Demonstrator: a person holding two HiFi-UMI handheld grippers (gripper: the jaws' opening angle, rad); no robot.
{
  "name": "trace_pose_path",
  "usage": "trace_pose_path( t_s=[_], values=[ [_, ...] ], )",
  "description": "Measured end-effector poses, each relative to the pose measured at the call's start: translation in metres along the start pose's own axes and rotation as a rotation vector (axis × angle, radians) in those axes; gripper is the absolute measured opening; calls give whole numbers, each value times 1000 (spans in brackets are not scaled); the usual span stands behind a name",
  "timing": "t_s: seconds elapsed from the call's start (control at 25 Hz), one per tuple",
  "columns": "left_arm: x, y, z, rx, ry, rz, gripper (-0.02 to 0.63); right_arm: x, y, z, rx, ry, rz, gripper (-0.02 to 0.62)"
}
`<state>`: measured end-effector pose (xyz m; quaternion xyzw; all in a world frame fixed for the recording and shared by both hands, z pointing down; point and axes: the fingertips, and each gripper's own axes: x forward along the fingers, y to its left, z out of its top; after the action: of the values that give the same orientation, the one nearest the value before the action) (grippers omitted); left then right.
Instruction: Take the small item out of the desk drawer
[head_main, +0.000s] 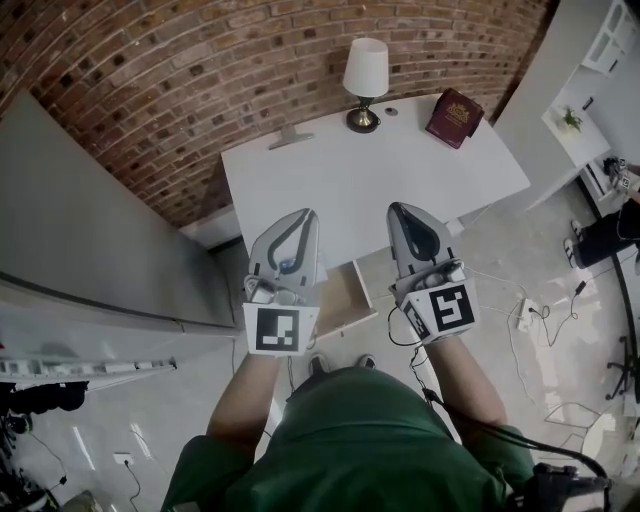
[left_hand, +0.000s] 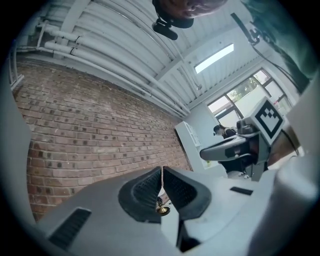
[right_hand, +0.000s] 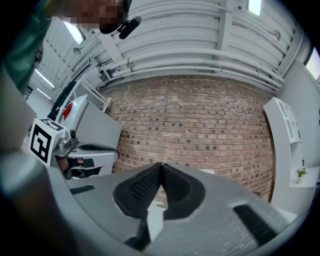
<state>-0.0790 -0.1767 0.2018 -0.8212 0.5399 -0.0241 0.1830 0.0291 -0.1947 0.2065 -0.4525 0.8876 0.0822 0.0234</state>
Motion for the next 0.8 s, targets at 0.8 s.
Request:
trace_pose_path(
  t_s=[0.8],
  values=[
    [-1, -2, -4, 75, 1, -10, 11, 4, 6, -3, 18, -3, 23, 3]
  ],
)
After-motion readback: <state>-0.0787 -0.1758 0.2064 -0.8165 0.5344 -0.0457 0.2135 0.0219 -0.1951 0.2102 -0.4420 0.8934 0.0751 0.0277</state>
